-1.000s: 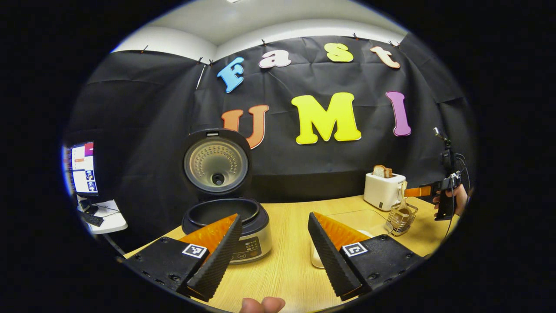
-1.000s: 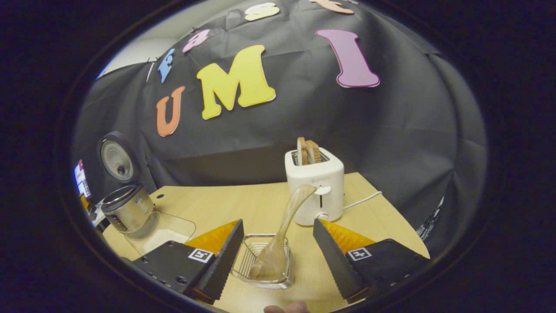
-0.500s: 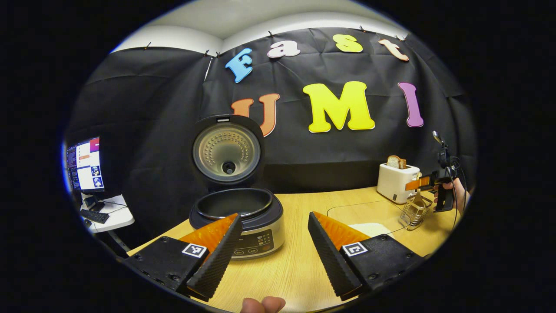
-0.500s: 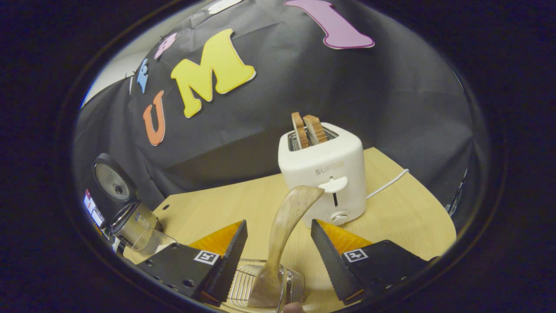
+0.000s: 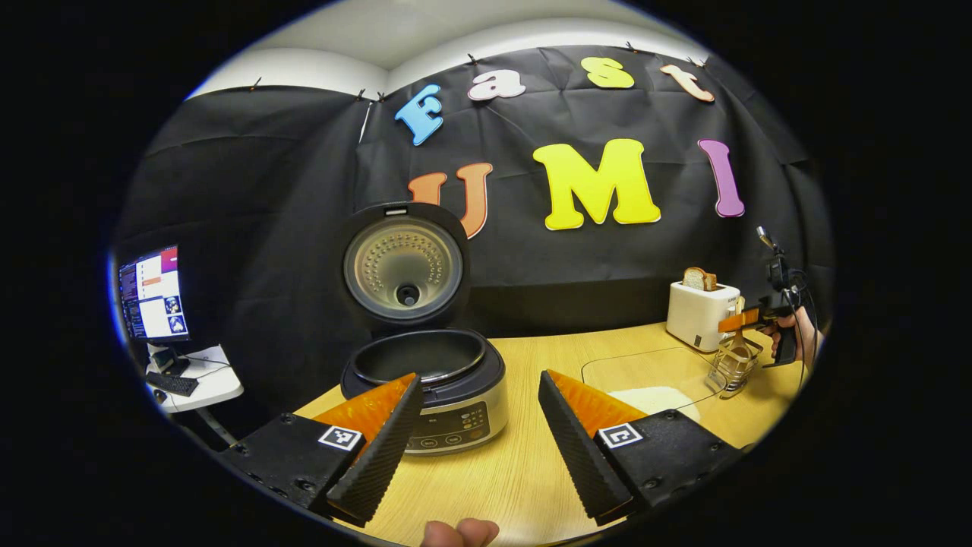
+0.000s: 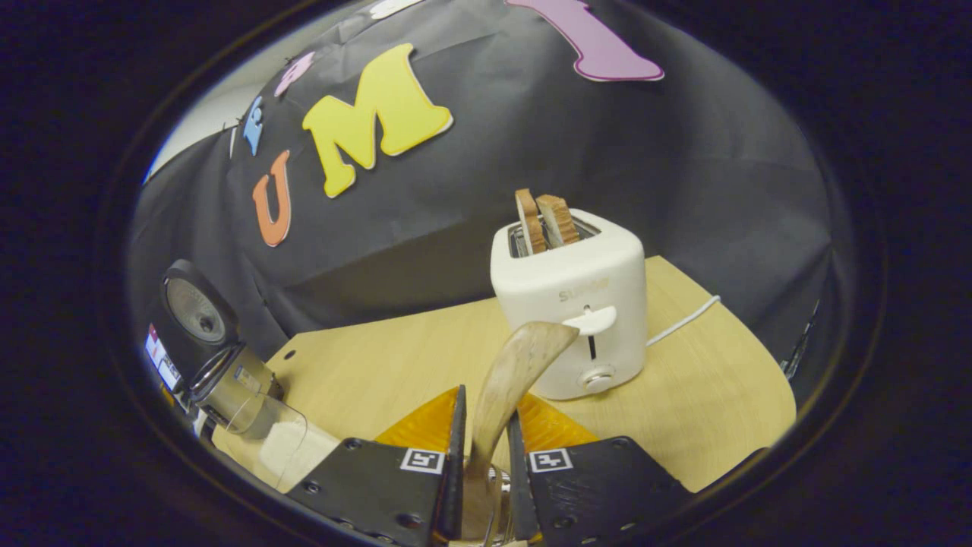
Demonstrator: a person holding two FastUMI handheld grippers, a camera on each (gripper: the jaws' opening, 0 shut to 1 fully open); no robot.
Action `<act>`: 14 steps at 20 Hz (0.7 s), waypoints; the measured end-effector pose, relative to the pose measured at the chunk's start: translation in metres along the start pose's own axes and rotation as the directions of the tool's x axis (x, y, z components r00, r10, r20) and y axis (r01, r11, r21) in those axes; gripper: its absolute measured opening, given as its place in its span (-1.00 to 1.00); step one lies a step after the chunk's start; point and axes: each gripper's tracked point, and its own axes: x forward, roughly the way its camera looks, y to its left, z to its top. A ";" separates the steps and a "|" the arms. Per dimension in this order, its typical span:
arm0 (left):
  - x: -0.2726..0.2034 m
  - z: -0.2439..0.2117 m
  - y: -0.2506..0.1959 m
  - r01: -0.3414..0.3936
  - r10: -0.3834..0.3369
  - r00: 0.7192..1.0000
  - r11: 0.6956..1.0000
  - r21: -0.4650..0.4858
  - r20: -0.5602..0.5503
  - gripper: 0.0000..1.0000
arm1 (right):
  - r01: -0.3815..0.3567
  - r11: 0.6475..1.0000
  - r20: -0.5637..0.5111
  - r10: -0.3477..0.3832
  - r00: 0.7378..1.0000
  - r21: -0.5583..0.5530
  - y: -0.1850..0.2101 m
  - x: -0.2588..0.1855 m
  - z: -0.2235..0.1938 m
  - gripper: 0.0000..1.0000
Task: Close the left gripper, press the button to open the rice cooker; take a wooden spoon from the chopstick holder with the right hand, scoop a spoonful of rice and pour it into the rice cooker, then put the wooden spoon back into the chopstick holder.
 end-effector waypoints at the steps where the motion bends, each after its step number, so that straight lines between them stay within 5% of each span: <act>1: 0.000 0.002 -0.001 0.006 -0.006 1.000 1.000 -0.002 0.005 0.94 | -0.006 1.000 -0.009 0.006 1.000 -0.004 0.006 0.006 -0.004 -0.78; 7: -0.005 0.004 0.006 0.001 -0.001 1.000 1.000 -0.015 0.024 0.94 | -0.021 0.995 -0.013 0.020 1.000 -0.096 0.023 -0.010 -0.004 -0.99; 14: -0.005 -0.001 0.014 0.014 -0.011 0.999 0.998 -0.059 0.039 0.94 | 0.054 0.987 0.190 -0.025 0.981 -0.151 0.046 -0.065 0.048 -0.98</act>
